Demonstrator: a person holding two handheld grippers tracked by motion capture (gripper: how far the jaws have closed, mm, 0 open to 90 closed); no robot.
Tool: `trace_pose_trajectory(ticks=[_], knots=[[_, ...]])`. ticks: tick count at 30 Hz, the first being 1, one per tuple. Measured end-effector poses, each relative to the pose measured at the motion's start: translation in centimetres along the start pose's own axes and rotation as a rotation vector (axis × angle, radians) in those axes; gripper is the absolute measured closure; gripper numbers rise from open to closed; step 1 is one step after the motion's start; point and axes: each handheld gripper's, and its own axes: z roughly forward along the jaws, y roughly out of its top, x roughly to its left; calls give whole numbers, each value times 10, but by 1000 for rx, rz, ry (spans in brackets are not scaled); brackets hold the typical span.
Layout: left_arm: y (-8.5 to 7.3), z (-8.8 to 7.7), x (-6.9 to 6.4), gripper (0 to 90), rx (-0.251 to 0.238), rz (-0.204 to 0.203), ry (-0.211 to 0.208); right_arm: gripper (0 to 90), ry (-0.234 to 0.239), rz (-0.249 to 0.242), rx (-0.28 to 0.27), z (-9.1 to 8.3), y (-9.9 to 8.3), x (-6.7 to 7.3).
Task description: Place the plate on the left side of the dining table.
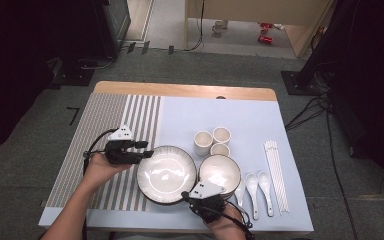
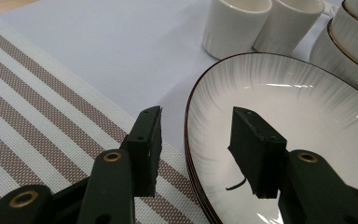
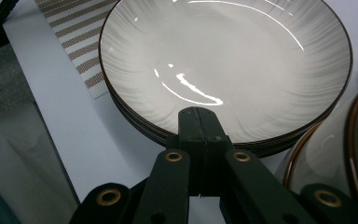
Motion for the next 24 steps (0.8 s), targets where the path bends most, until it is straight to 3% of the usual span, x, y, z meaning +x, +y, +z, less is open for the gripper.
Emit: trace_pose_trajectory(ticks=[24], knots=[[-1,3,2,535,8,-17,-1,900,-37,-26,-36,8,0,3]])
